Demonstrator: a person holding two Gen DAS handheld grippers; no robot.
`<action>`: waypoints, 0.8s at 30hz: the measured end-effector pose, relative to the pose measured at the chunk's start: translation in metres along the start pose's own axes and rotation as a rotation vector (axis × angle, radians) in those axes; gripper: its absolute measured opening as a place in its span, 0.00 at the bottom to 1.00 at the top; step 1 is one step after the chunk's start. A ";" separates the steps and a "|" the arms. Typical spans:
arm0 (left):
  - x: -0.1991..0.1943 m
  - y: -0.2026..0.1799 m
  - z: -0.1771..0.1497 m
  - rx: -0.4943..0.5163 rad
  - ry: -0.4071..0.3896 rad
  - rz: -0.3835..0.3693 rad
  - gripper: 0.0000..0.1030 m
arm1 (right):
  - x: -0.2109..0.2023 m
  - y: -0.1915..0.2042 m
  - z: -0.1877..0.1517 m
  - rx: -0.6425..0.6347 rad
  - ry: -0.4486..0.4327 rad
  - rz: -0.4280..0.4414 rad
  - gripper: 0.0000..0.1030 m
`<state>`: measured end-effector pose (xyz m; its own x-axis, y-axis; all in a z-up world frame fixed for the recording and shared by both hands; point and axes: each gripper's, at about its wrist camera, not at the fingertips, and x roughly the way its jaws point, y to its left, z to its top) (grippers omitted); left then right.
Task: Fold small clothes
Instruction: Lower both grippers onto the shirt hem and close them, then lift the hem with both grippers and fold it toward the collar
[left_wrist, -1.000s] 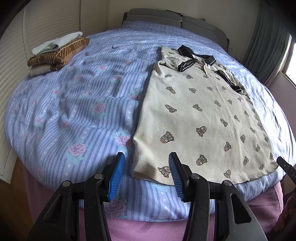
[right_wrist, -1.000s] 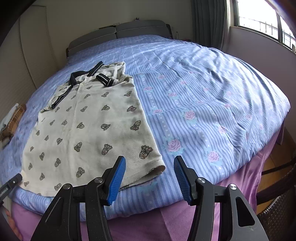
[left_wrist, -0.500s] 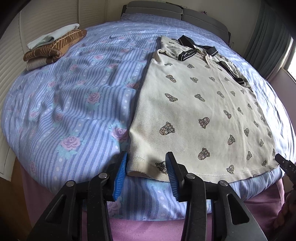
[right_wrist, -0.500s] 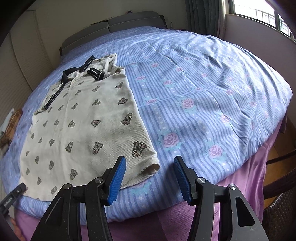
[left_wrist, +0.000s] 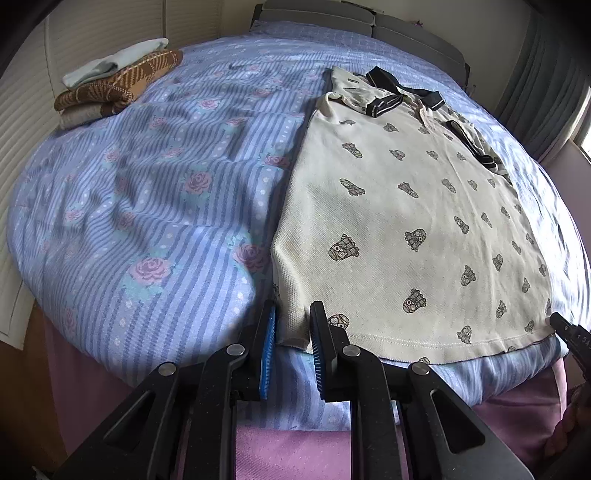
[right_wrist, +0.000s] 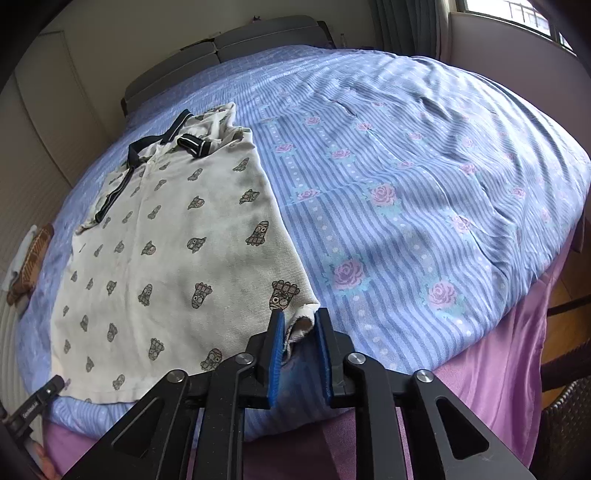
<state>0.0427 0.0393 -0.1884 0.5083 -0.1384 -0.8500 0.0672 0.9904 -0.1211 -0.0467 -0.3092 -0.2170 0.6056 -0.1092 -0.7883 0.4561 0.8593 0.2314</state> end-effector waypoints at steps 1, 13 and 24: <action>0.000 0.000 0.000 0.000 0.002 0.004 0.19 | 0.000 0.000 0.000 -0.003 0.002 0.003 0.14; -0.004 0.001 -0.004 -0.001 0.004 0.010 0.07 | -0.005 -0.001 -0.001 -0.001 -0.016 0.022 0.09; -0.032 0.005 0.007 -0.033 -0.097 -0.016 0.06 | -0.029 0.000 0.008 0.012 -0.090 0.056 0.06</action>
<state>0.0327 0.0491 -0.1579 0.5886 -0.1512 -0.7942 0.0479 0.9872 -0.1524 -0.0588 -0.3104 -0.1893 0.6861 -0.1060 -0.7197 0.4271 0.8596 0.2805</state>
